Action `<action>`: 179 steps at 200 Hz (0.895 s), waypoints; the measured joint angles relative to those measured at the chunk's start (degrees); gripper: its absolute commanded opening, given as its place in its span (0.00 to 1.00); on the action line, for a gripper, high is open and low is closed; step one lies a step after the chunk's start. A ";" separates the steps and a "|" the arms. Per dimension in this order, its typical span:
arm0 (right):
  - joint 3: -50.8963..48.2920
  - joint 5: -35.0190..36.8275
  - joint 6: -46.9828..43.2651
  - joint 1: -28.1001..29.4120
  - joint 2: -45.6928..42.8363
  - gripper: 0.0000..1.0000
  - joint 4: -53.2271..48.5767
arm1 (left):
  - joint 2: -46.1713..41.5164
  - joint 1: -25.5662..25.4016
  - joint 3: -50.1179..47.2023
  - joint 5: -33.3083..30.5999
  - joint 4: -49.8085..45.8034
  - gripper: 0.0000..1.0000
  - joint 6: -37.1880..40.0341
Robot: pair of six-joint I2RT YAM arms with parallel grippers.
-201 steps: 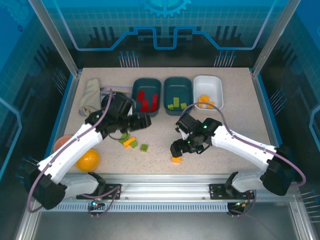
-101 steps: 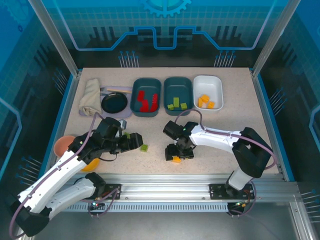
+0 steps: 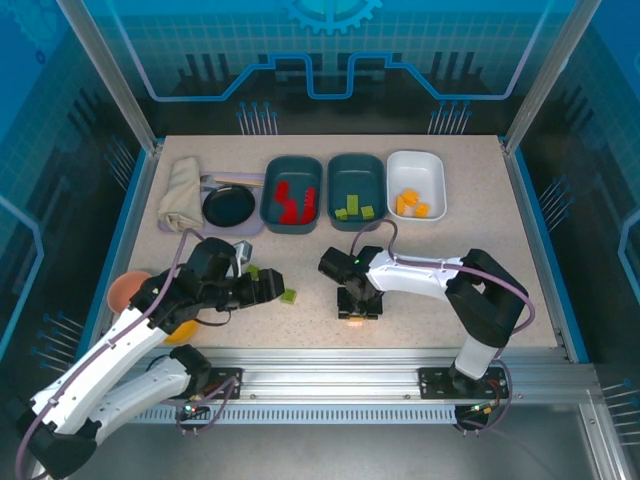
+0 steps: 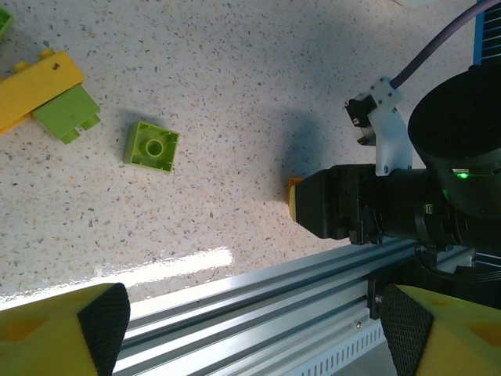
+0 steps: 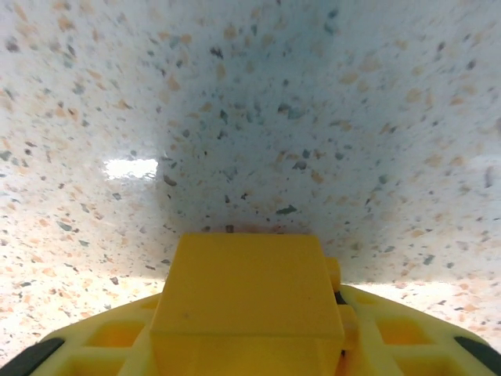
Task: Sort the legos into containers by color
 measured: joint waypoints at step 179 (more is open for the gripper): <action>44.04 5.90 -23.76 -38.97 15.47 0.30 -6.97 | 51.39 4.92 44.33 7.93 16.79 0.86 1.68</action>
